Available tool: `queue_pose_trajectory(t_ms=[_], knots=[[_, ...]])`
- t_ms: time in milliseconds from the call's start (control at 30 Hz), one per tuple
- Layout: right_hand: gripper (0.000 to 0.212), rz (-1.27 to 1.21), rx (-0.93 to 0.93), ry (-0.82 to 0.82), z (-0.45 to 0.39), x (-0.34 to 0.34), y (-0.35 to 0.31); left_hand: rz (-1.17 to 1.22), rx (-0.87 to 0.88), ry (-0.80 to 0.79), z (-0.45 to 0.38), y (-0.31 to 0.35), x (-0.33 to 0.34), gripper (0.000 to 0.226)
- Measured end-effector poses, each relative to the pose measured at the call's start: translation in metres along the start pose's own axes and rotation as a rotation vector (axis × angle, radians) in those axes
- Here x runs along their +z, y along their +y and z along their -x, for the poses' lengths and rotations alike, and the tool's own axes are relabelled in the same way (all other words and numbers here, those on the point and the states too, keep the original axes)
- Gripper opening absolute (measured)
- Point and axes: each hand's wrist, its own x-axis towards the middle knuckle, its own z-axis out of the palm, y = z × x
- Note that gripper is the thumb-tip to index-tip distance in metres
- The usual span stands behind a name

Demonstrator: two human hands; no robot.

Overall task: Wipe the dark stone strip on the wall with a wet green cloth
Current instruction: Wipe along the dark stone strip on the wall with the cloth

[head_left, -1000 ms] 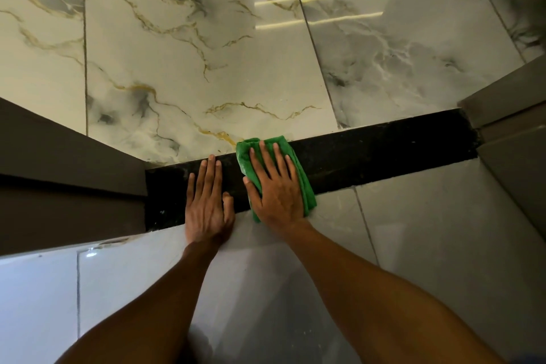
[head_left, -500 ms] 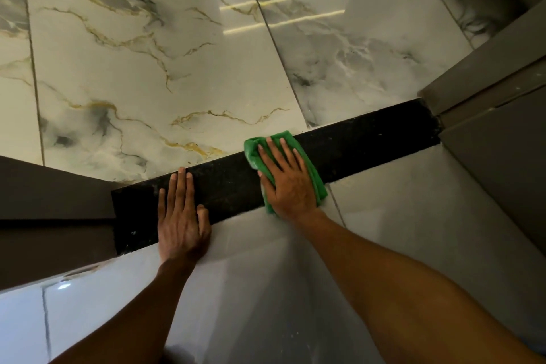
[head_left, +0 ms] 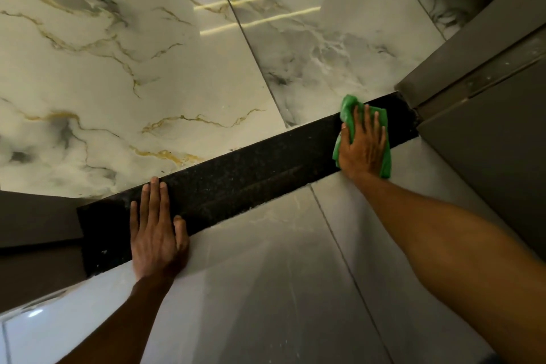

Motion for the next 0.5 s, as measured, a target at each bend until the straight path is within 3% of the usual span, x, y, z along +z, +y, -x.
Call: queue_pose_trajectory(t_ms=[300, 500], knots=[[0.063, -0.062, 0.33, 0.083, -0.036, -0.012, 0.032, 0.005, -0.015, -0.009, -0.001, 0.003, -0.006, 0.077], [0.063, -0.052, 0.33, 0.102, -0.027, -0.002, 0.03, -0.005, -0.021, 0.002, -0.001, 0.006, -0.008, 0.077]])
